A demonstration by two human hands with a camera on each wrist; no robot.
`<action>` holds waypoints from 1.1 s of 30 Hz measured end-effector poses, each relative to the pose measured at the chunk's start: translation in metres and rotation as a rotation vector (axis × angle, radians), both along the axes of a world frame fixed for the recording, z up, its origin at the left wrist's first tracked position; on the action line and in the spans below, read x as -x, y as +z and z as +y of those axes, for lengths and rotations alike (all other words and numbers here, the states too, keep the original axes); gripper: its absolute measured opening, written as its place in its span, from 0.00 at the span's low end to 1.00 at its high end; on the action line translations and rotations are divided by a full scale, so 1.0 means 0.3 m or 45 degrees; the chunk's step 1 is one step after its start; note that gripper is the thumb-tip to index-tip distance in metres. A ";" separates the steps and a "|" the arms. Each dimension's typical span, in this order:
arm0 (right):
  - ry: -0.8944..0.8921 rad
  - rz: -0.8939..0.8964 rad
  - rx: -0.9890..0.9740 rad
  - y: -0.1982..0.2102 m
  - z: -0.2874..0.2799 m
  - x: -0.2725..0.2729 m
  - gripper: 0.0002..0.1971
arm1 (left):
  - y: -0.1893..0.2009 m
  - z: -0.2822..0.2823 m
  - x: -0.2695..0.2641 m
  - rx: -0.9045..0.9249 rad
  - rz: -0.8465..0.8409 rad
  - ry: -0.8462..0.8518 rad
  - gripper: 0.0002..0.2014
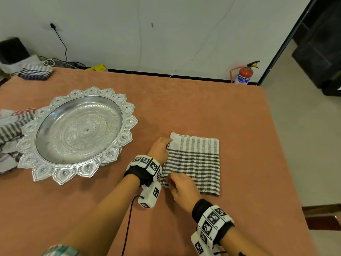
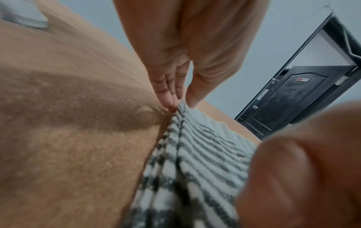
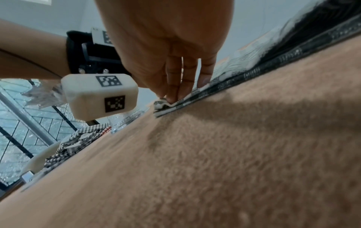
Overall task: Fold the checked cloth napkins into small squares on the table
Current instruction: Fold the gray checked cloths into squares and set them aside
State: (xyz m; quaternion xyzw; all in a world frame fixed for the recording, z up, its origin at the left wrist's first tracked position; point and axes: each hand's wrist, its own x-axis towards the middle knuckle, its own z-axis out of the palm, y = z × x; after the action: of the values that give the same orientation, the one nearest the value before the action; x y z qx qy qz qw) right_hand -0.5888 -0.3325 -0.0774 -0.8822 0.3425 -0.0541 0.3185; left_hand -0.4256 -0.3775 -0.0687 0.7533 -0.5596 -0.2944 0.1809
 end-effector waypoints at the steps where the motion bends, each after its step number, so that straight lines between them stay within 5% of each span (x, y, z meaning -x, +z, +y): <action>1: -0.020 -0.038 -0.021 0.002 -0.001 0.013 0.09 | -0.003 0.011 0.001 0.042 -0.027 0.007 0.25; 5: -0.280 -0.066 0.167 0.006 -0.042 0.060 0.13 | 0.013 0.066 0.053 0.111 -0.242 -0.177 0.26; 10: -0.139 0.690 0.000 -0.020 -0.083 0.135 0.30 | -0.016 0.137 0.152 -0.325 -0.686 -0.623 0.31; 17: -0.261 0.967 -0.055 0.028 -0.150 0.315 0.31 | -0.008 0.170 0.062 -0.432 -0.900 -0.547 0.28; 22: -0.216 0.795 0.104 0.063 -0.248 0.133 0.31 | -0.008 0.060 0.149 -0.329 -0.838 -0.593 0.29; 27: -0.051 0.809 -0.011 -0.009 -0.352 0.079 0.30 | -0.053 0.013 0.114 -0.430 -0.765 -0.507 0.29; 33: -0.395 0.824 -0.121 -0.001 -0.394 0.231 0.33 | -0.033 0.050 0.076 -0.402 -0.927 -0.513 0.28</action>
State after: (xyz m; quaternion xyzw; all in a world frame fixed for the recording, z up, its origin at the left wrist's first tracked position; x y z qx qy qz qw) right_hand -0.6580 -0.4506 -0.0778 -0.7753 0.5576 0.1963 0.2222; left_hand -0.4485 -0.3627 -0.0785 0.7022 -0.6707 -0.1212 -0.2060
